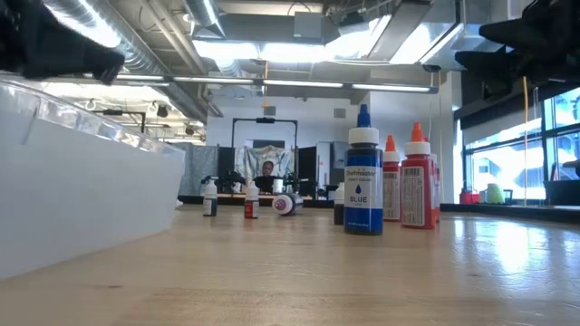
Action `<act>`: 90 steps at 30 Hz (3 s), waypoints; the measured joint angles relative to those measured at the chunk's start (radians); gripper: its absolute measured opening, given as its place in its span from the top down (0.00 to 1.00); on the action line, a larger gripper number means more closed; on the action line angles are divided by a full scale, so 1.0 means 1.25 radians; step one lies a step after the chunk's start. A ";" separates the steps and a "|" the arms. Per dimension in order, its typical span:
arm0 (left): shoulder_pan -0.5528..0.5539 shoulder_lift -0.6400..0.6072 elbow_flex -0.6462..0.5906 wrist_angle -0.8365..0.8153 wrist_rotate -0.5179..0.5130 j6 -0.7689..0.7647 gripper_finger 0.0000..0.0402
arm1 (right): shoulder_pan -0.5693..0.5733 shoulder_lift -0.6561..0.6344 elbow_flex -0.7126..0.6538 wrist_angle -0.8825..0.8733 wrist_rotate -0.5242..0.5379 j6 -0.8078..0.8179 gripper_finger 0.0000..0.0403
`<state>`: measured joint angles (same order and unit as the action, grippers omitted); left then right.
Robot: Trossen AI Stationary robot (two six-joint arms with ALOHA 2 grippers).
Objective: Pick & Place food coloring
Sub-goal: Put the small red food coloring bottle into the bin
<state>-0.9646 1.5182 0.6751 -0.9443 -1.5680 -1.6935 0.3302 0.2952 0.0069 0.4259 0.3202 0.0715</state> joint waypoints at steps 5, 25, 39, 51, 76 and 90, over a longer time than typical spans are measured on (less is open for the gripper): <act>0.001 -0.010 0.046 0.011 0.015 0.109 0.79 | 0.000 0.107 0.000 0.078 -0.001 -0.003 0.41; 0.061 -0.010 0.052 0.142 -0.002 0.159 0.79 | 0.000 0.560 0.218 0.214 -0.087 -0.097 0.41; 0.118 -0.010 0.215 0.150 -0.003 0.251 0.79 | 0.000 0.853 0.455 0.211 -0.044 -0.280 0.41; 0.245 -0.011 0.431 0.526 0.255 0.906 0.79 | 0.000 0.909 0.559 0.152 0.152 -0.359 0.41; 0.536 0.027 0.033 1.812 1.039 1.509 0.79 | 0.031 0.909 0.559 0.298 0.099 -0.409 0.41; 0.597 0.055 -0.006 1.831 1.219 1.504 0.79 | -0.027 0.989 0.559 0.470 -0.051 -0.230 0.41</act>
<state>-0.2188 1.5867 0.6681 1.3443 -0.0440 0.1862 0.2970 1.5313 0.7052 1.0136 0.2569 -0.2161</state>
